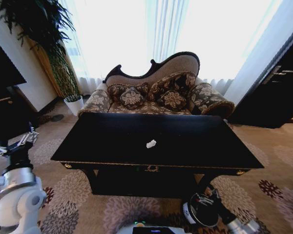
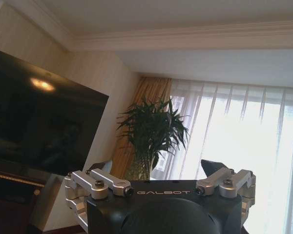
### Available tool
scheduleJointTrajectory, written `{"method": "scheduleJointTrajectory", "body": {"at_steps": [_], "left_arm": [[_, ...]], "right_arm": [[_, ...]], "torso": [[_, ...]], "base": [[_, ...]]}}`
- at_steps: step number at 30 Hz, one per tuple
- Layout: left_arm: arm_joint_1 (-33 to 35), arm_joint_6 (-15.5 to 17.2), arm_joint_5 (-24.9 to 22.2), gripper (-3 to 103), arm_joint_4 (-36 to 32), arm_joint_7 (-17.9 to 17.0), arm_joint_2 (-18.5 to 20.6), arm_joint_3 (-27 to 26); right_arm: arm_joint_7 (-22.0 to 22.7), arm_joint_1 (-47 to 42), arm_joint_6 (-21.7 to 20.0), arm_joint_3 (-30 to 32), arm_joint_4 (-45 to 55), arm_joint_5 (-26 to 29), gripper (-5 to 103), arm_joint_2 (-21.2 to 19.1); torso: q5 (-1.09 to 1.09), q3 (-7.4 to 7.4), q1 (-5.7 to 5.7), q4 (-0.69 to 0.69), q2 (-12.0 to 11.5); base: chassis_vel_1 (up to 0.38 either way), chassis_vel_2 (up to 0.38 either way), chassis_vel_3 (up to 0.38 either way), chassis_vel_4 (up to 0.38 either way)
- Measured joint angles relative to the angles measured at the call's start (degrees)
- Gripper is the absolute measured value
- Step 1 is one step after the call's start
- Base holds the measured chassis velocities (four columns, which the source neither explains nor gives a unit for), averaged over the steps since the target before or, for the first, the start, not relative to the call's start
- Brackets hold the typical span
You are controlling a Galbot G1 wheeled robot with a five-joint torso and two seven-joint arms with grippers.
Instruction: Move to the front of the table and place the trash on the table into the trash bin.
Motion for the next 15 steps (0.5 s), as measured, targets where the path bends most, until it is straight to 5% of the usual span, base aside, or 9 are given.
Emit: {"method": "scheduleJointTrajectory", "body": {"at_steps": [11, 15], "left_arm": [[-1.1, 0.7, 0.9, 100, 0.8, 0.0, 0.3, 0.5], [-1.6, 1.0, 1.1, 100, 1.6, -0.1, 0.8, 0.1]], "right_arm": [[-11.9, 1.4, -0.2, 3.6, -5.1, 2.4, 100, -7.6], [-19.9, 2.8, -1.2, 5.4, -7.7, 6.6, 100, -10.8]], "torso": [[0.02, 0.0, 0.0, 0.0, 0.0], [0.0, 0.01, 0.0, 0.01, 0.0]], "base": [[0.0, 0.0, 0.0, 0.0], [0.0, 0.0, 0.0, 0.0]]}}
